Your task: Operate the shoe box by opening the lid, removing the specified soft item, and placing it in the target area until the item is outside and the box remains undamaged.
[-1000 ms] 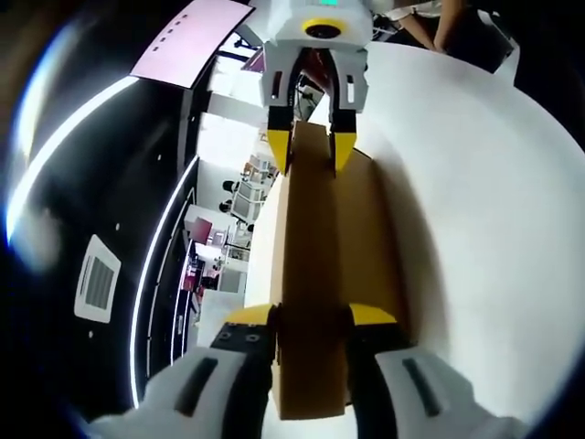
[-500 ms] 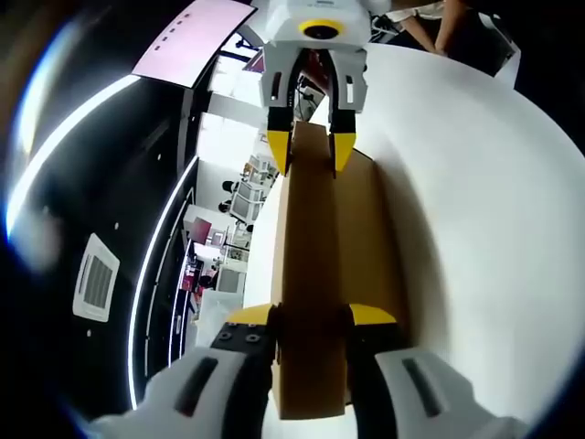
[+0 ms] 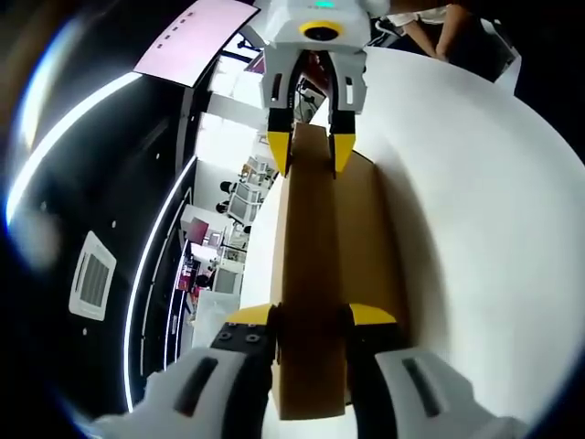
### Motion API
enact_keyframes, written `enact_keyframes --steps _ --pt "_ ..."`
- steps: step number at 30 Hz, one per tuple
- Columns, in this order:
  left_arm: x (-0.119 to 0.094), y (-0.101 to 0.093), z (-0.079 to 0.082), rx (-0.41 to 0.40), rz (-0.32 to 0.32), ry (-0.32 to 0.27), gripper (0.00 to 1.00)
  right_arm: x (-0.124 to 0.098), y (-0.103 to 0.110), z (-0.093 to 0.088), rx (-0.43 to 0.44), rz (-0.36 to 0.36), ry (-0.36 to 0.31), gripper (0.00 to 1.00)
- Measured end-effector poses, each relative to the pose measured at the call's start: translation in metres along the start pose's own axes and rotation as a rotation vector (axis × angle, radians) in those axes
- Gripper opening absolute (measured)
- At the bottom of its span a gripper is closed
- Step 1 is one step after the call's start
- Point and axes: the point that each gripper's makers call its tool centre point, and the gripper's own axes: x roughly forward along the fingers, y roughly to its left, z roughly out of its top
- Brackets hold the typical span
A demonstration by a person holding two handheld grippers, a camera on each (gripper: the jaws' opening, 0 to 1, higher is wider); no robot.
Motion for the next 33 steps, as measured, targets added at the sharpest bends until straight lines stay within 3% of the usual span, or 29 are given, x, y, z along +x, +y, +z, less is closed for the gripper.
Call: enact_keyframes --steps 33 --pt "-0.0016 0.0055 0.0004 -0.024 -0.037 -0.014 0.30 -0.0014 -0.0057 0.0015 0.004 0.031 -0.008 0.29"
